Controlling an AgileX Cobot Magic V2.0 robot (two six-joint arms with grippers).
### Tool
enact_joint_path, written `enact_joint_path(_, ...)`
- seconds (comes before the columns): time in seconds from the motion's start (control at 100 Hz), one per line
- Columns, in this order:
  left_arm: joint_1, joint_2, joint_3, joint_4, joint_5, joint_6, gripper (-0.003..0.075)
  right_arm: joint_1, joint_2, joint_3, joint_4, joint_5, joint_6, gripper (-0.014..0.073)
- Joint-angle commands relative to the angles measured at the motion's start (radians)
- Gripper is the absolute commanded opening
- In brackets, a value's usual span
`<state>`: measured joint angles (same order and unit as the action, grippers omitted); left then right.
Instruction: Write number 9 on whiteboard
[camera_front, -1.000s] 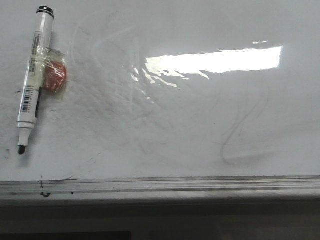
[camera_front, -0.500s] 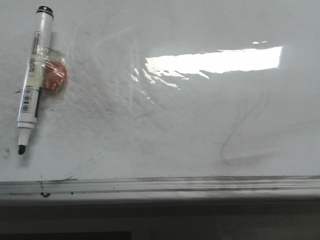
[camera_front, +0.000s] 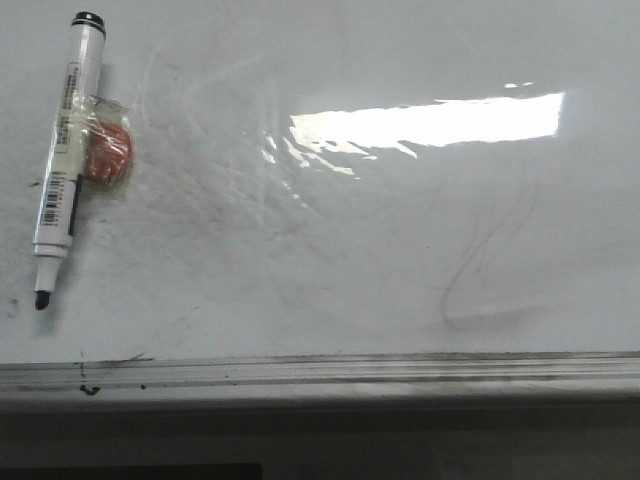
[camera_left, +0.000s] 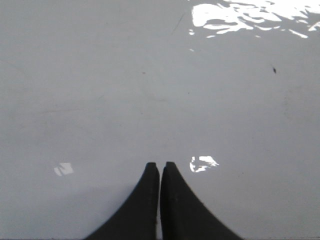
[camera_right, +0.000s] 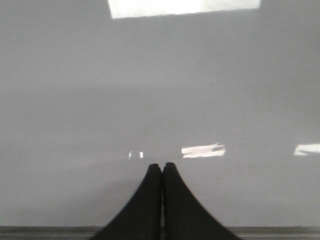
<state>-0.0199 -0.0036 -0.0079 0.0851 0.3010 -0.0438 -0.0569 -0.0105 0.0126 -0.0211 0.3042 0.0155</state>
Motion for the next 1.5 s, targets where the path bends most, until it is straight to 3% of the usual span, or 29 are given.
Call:
enact_joint_path(0.0,0.002,-0.028,0.041,0.003,-0.087,-0.004,-0.002,-0.007,-0.023,0.01,0.002,-0.082,-0.004,-0.0063)
enact_joint_path(0.16,0.002,-0.028,0.041,0.003,-0.124,-0.004,-0.002,-0.007,-0.023,0.01,0.002,-0.102,-0.004,-0.0063)
enact_joint_path(0.47,0.002,-0.028,0.041,0.003,-0.226,-0.004,-0.002,-0.007,-0.023,0.01,0.002,-0.281,-0.004,-0.0063)
enact_joint_path(1.3,0.002,-0.028,0.041,-0.016,-0.259,-0.004,-0.002,-0.007,-0.023,0.01,0.002,-0.277,-0.004,-0.0063)
enact_joint_path(1.49,0.002,-0.028,0.036,-0.098,-0.301,-0.004,-0.0021,-0.007,-0.021,-0.021,0.002,-0.224,-0.004,-0.0063)
